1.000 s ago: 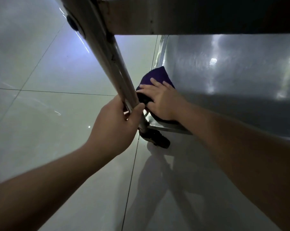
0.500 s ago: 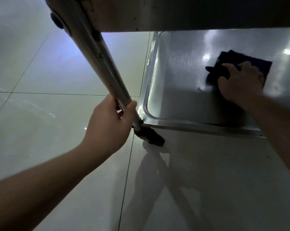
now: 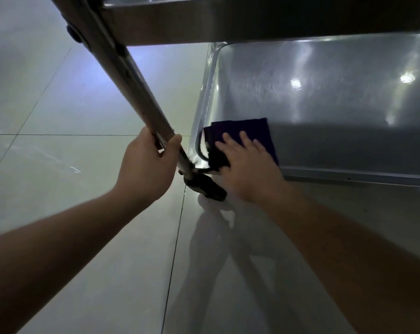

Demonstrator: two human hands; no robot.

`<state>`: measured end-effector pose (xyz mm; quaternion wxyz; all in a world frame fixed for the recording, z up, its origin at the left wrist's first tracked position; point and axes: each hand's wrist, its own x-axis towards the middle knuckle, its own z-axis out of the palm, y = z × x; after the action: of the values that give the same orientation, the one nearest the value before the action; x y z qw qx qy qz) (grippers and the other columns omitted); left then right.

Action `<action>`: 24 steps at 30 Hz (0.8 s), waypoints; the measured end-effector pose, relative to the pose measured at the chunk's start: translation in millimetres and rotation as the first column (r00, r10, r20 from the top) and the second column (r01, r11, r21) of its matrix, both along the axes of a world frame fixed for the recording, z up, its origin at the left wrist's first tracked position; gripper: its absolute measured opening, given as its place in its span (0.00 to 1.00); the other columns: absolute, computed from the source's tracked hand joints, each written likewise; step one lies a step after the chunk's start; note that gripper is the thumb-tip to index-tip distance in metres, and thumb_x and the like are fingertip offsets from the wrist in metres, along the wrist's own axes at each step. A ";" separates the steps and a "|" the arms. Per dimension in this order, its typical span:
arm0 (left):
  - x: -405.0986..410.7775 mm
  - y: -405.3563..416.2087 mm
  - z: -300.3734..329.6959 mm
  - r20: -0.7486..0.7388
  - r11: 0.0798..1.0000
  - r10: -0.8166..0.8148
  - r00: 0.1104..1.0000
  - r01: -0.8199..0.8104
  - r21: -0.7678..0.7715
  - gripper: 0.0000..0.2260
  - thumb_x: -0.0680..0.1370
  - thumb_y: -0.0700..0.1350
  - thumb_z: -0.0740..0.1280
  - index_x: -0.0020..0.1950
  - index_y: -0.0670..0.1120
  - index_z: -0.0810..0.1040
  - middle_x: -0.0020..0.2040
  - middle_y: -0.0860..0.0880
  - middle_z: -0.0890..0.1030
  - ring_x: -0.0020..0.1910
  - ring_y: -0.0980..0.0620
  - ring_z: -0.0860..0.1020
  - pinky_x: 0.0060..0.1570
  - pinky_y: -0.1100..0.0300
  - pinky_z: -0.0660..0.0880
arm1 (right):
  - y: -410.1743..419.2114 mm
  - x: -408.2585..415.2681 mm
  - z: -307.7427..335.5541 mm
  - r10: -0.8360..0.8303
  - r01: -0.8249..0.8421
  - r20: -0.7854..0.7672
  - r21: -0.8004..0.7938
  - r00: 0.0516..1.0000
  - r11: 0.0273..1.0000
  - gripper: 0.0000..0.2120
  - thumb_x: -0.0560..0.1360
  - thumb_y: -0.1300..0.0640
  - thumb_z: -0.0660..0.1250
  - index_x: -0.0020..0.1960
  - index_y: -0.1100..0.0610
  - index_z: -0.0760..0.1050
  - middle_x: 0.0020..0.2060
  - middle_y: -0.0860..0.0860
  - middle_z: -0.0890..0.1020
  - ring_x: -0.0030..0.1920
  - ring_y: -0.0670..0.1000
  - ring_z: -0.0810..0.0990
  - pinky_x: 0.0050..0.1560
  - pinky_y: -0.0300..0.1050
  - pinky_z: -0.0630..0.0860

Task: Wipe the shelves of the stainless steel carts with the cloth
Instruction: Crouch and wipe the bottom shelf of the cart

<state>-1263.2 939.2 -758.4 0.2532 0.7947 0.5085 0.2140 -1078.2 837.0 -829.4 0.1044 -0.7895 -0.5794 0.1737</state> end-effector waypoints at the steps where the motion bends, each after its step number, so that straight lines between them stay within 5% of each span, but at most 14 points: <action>1: -0.1 -0.1 0.4 -0.007 1.000 0.003 1.000 -0.003 0.005 0.09 0.83 0.59 0.63 0.58 0.55 0.75 0.45 0.64 0.77 0.42 0.70 0.76 0.36 0.74 0.66 | -16.6 14.9 -0.6 -0.051 0.051 0.023 -0.001 0.998 0.999 0.30 0.80 0.44 0.53 0.82 0.45 0.55 0.82 0.45 0.54 0.82 0.54 0.48 0.81 0.56 0.47; 7: 1.4 -1.3 -2.5 0.000 1.000 0.017 1.000 -0.017 0.002 0.13 0.83 0.59 0.63 0.61 0.52 0.76 0.45 0.60 0.79 0.43 0.63 0.77 0.38 0.67 0.67 | -128.1 122.7 -0.6 -0.483 0.478 0.129 0.069 0.866 0.876 0.34 0.76 0.43 0.53 0.80 0.52 0.63 0.80 0.51 0.64 0.80 0.58 0.59 0.79 0.59 0.56; 14: 2.1 -1.1 -4.8 0.005 1.000 0.010 1.000 -0.010 0.002 0.15 0.84 0.58 0.62 0.63 0.50 0.76 0.45 0.58 0.78 0.44 0.61 0.77 0.39 0.66 0.67 | -130.2 163.1 1.5 -0.764 0.766 0.064 -0.026 0.642 0.642 0.36 0.76 0.43 0.47 0.83 0.54 0.55 0.82 0.52 0.56 0.81 0.64 0.50 0.79 0.61 0.49; 17: 1.5 -0.5 -4.7 -0.006 1.000 0.004 1.000 -0.004 0.007 0.16 0.84 0.59 0.62 0.63 0.48 0.76 0.45 0.57 0.79 0.44 0.58 0.77 0.39 0.63 0.68 | -67.5 122.9 1.3 -0.602 0.603 0.022 -0.048 0.798 0.797 0.36 0.76 0.43 0.48 0.83 0.52 0.54 0.83 0.50 0.54 0.81 0.63 0.49 0.80 0.58 0.48; 20: 1.9 -1.4 -3.6 -0.008 1.000 0.009 1.000 -0.009 0.001 0.16 0.84 0.59 0.62 0.62 0.49 0.76 0.45 0.57 0.79 0.45 0.59 0.77 0.39 0.65 0.67 | 4.1 58.0 1.5 -0.206 0.205 -0.046 -0.013 0.978 0.979 0.34 0.77 0.45 0.56 0.82 0.49 0.56 0.82 0.48 0.56 0.81 0.62 0.49 0.79 0.56 0.49; 22: 2.9 -2.6 -3.0 -0.008 1.000 0.023 1.000 -0.023 0.000 0.14 0.84 0.58 0.62 0.61 0.50 0.76 0.45 0.59 0.78 0.44 0.62 0.77 0.38 0.69 0.66 | 38.6 15.7 2.2 0.080 -0.081 -0.039 -0.012 0.996 0.997 0.33 0.78 0.47 0.55 0.82 0.46 0.54 0.82 0.44 0.55 0.82 0.57 0.47 0.80 0.54 0.45; 24: 4.1 -3.3 -2.3 -0.002 0.999 0.038 0.999 -0.038 -0.005 0.11 0.84 0.58 0.63 0.60 0.52 0.75 0.45 0.61 0.78 0.43 0.66 0.76 0.36 0.73 0.66 | 54.7 1.3 3.2 0.172 -0.173 -0.064 -0.007 0.983 0.985 0.33 0.77 0.48 0.53 0.82 0.44 0.53 0.82 0.42 0.55 0.82 0.52 0.47 0.80 0.53 0.42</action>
<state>-1259.1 935.9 -760.7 0.2508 0.7845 0.5241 0.2167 -1076.9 891.7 -826.2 0.1021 -0.7311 -0.6409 0.2105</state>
